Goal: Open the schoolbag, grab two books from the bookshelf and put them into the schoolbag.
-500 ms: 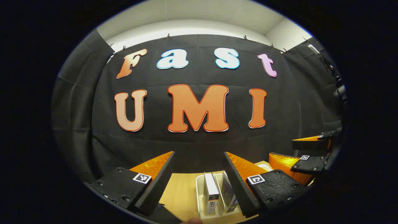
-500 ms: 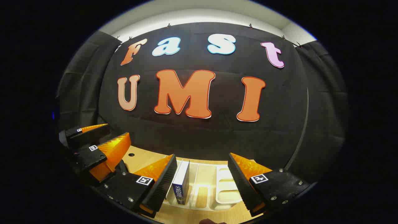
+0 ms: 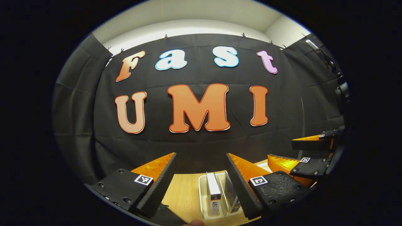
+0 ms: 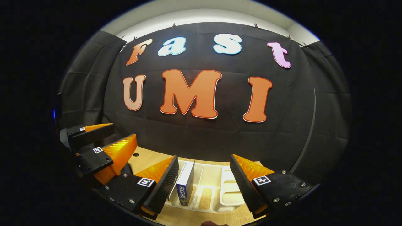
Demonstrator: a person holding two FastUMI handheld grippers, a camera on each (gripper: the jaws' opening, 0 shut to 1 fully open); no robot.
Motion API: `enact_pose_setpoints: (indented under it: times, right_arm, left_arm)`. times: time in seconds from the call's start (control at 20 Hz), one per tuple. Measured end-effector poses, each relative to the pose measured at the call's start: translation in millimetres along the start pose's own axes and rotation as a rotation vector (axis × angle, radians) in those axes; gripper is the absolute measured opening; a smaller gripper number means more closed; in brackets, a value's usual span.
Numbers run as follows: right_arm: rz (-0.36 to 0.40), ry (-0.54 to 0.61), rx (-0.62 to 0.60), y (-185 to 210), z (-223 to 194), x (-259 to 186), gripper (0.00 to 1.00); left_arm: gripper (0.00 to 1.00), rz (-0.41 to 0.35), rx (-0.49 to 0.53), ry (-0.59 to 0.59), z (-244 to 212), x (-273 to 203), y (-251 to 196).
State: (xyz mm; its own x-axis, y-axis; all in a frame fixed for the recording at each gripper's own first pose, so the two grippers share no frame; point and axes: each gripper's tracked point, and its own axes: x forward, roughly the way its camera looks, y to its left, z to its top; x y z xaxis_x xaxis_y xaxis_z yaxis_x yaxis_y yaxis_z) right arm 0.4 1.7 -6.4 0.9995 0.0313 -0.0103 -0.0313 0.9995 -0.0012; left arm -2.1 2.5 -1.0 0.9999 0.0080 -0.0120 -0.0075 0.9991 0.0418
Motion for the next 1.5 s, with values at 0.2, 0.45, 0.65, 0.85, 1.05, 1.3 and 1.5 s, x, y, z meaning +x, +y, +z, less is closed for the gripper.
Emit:
enact_pose_setpoints:
  times: [0.2,0.45,0.65,0.85,1.05,1.3,1.5]
  right_arm:
    - [-0.001,0.001,0.006,-0.9,0.2,1.0,0.98]
    - [-0.003,0.004,0.009,0.0,-0.8,1.8,0.98]
    - [-0.008,0.002,0.015,-2.2,-0.4,1.1,0.98]
    - [-0.007,0.000,0.019,-2.0,-0.4,0.2,0.98]
    - [-0.001,0.008,0.017,-4.0,-4.0,2.5,0.98]
    - [0.006,-0.011,-0.009,-6.2,-0.8,4.4,0.98]
    - [0.018,-0.021,-0.023,-12.1,-0.5,5.9,0.98]
  left_arm:
    - [0.96,-0.002,0.003,0.000,-1.6,0.9,0.1]
    - [0.96,0.000,0.002,0.005,-2.5,0.0,1.2]
    - [0.96,0.003,0.006,-0.002,-1.6,0.3,2.4]
    - [0.96,0.005,0.018,-0.005,-1.5,0.5,4.0]
    - [0.96,0.007,0.058,0.010,-6.1,-2.8,8.4]
    - [0.95,-0.004,0.121,0.058,-20.1,-11.3,12.1]
    - [0.98,0.010,0.190,0.128,-38.9,-23.5,23.9]
